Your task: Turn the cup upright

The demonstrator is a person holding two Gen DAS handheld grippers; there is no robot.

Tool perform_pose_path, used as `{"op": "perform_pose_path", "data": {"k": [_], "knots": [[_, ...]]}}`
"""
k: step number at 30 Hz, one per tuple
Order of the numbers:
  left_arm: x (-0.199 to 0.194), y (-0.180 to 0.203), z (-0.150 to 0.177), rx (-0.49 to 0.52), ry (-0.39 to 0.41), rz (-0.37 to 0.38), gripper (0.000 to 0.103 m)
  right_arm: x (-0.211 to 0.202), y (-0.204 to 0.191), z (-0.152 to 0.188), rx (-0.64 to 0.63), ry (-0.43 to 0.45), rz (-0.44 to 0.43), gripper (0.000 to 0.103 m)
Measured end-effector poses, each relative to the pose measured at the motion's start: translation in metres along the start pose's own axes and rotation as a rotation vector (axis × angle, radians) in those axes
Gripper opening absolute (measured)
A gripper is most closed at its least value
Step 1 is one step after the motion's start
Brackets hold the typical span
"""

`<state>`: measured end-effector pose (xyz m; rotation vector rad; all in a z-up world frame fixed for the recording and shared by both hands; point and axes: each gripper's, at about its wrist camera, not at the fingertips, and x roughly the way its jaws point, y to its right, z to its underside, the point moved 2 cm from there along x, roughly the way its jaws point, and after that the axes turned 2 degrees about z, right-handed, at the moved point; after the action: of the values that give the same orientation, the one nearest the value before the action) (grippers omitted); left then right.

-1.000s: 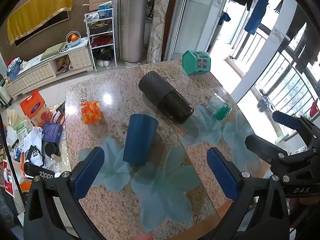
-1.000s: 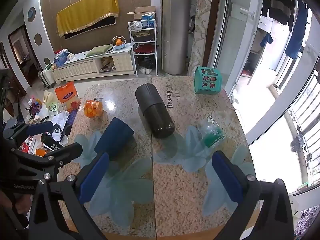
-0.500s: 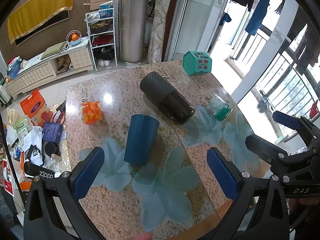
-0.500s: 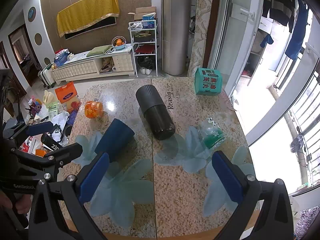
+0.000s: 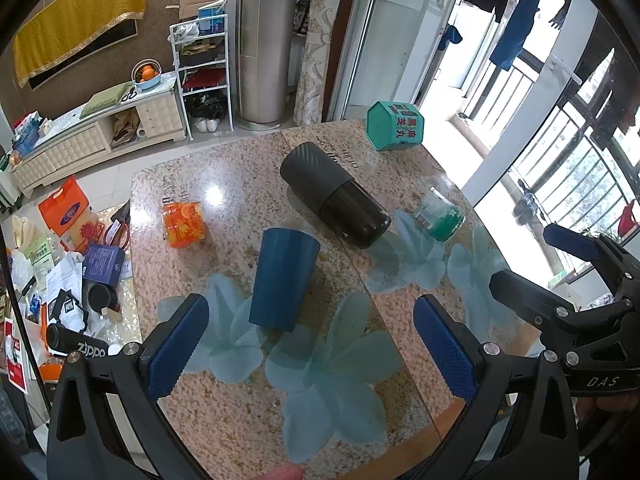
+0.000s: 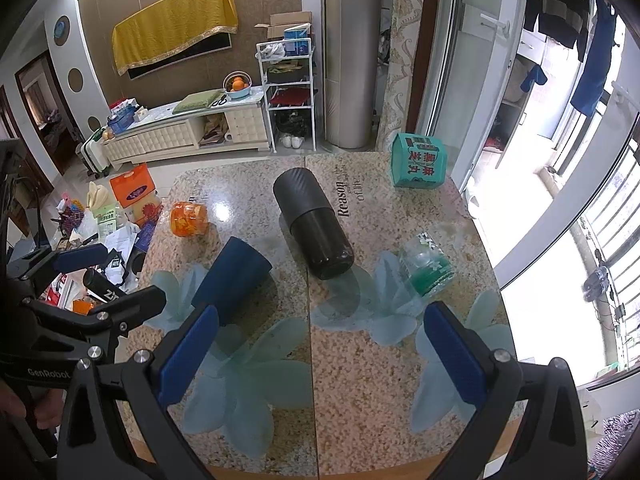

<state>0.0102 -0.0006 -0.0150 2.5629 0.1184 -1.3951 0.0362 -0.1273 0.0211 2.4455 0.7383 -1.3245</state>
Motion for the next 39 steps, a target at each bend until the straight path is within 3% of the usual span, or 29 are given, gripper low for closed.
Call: {"op": "perform_pose_path", "data": {"k": [13, 20, 39], "knots": [[0.01, -0.014, -0.005, 0.02, -0.033, 0.014, 0.103, 0.008, -0.003, 0.002, 0.003, -0.01, -0.015, 0.103], [0.03, -0.022, -0.011, 0.057, -0.116, -0.017, 0.103, 0.02, -0.005, 0.003, 0.009, -0.044, -0.048, 0.103], [0.186, -0.042, -0.013, 0.105, -0.425, -0.059, 0.103, 0.062, 0.024, 0.01, -0.026, -0.185, -0.053, 0.103]]}}
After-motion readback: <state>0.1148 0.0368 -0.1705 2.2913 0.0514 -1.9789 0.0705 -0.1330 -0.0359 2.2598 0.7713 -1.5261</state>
